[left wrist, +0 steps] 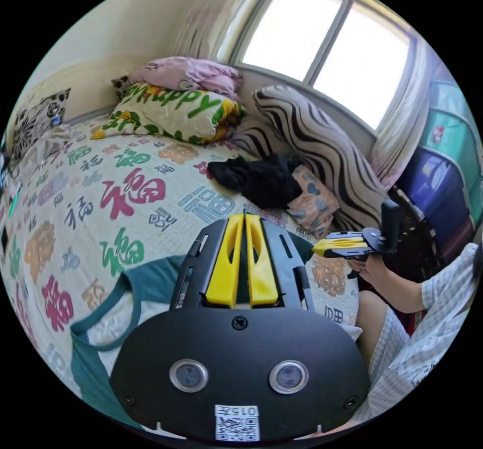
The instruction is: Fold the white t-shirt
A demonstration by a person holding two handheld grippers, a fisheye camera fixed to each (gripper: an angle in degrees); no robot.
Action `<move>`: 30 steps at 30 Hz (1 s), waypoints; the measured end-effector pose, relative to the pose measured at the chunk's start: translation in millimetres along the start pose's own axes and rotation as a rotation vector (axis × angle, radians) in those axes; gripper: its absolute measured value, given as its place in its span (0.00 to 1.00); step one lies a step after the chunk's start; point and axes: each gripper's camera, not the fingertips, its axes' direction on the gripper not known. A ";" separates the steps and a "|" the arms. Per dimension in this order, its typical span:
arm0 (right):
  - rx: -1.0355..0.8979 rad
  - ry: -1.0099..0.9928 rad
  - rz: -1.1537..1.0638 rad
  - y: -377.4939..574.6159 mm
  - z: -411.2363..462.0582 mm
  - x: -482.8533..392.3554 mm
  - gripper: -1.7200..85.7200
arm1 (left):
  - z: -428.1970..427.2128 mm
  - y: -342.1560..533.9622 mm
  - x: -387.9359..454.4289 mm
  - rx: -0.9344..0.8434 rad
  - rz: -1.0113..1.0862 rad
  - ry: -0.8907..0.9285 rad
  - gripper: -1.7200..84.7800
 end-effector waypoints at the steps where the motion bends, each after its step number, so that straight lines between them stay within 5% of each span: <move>1: 0.018 -0.035 -0.050 0.6 -1.4 -15.4 0.01 | -20.8 23.6 -11.9 0.025 -0.038 0.013 0.02; 7: -0.138 -0.122 -0.325 17.7 49.3 -93.4 0.01 | -67.2 141.3 -54.2 0.020 -0.248 0.015 0.02; 13: -0.367 -0.157 -0.336 47.4 125.4 -120.1 0.01 | -73.5 202.0 -74.4 -0.060 -0.421 -0.010 0.06; 17: -0.428 -0.210 -0.304 56.5 139.4 -116.2 0.02 | -99.6 201.6 -68.3 -0.088 -0.403 -0.059 0.09; 23: -0.223 -0.139 -0.138 35.0 153.4 -89.7 0.02 | -80.0 147.1 -43.3 -0.146 -0.246 -0.069 0.10; 30: -0.397 -0.065 -0.143 53.6 235.9 -90.5 0.01 | -47.1 141.8 -43.1 -0.317 -0.172 -0.147 0.06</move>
